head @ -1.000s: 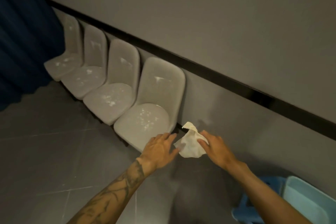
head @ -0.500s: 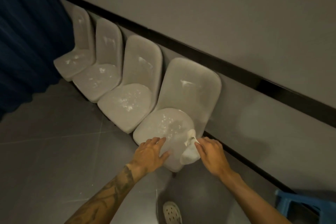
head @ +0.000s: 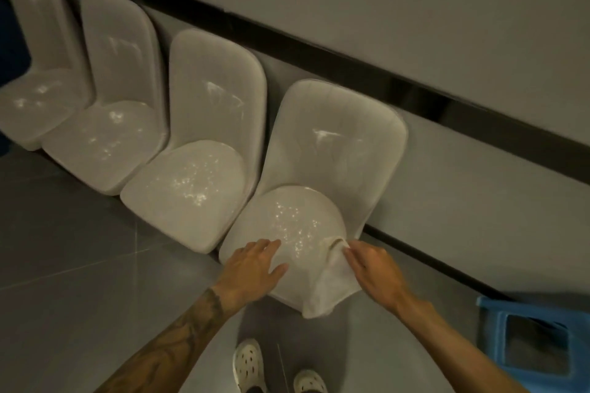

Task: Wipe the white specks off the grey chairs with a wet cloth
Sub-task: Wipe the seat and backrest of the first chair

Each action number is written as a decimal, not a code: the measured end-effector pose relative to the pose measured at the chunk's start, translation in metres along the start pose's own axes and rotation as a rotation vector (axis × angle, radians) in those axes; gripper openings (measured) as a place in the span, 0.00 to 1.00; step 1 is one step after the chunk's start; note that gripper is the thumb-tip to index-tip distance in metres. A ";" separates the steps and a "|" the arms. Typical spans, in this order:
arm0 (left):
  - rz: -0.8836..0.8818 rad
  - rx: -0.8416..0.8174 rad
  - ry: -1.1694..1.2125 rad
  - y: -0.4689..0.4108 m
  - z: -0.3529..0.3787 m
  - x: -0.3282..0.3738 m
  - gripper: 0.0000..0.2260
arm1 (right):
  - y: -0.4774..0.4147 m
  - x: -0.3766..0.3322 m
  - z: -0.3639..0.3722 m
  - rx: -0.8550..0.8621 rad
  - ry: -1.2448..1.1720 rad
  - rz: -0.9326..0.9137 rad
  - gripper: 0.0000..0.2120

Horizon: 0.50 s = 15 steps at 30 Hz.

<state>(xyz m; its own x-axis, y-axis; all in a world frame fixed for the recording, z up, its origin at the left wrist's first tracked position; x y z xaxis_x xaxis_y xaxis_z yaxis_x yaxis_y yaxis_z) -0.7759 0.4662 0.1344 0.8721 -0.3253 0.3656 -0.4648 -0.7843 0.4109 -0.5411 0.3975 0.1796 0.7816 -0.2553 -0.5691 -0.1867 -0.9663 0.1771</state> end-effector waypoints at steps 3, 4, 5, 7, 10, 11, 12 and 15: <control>0.016 -0.007 -0.056 -0.034 0.035 -0.043 0.31 | -0.046 0.043 0.042 -0.029 0.072 0.098 0.11; 0.014 -0.009 -0.071 -0.047 0.051 -0.059 0.31 | -0.061 0.062 0.059 -0.031 0.098 0.141 0.11; 0.007 -0.015 -0.079 -0.060 0.067 -0.075 0.31 | -0.075 0.081 0.076 -0.018 0.126 0.190 0.10; -0.012 -0.019 -0.097 -0.087 0.100 -0.106 0.31 | -0.098 0.116 0.107 0.045 0.193 0.271 0.12; -0.037 0.013 -0.124 -0.126 0.146 -0.146 0.30 | -0.114 0.148 0.168 0.118 0.209 0.253 0.18; -0.042 0.025 -0.140 -0.136 0.160 -0.156 0.30 | -0.116 0.154 0.190 0.114 0.201 0.213 0.19; -0.048 0.047 -0.155 -0.144 0.172 -0.164 0.30 | -0.118 0.158 0.211 0.108 0.199 0.170 0.19; -0.053 0.173 -0.182 -0.162 0.198 -0.180 0.33 | -0.132 0.171 0.257 0.142 0.220 0.075 0.17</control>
<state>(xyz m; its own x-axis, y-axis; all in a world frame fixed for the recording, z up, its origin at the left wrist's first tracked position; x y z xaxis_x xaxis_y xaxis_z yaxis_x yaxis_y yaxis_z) -0.8275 0.5469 -0.1637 0.9148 -0.3591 0.1849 -0.3987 -0.8761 0.2710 -0.5358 0.4735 -0.1470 0.8700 -0.3282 -0.3679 -0.3184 -0.9438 0.0890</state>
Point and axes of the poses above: each hand's wrist, its own y-axis away from the middle knuckle, its own z-axis out of the palm, x = y × z, the point moved 8 cm from there along -y, towards the middle knuckle, and after that the axes turned 8 degrees about x, right-handed, at the moved point
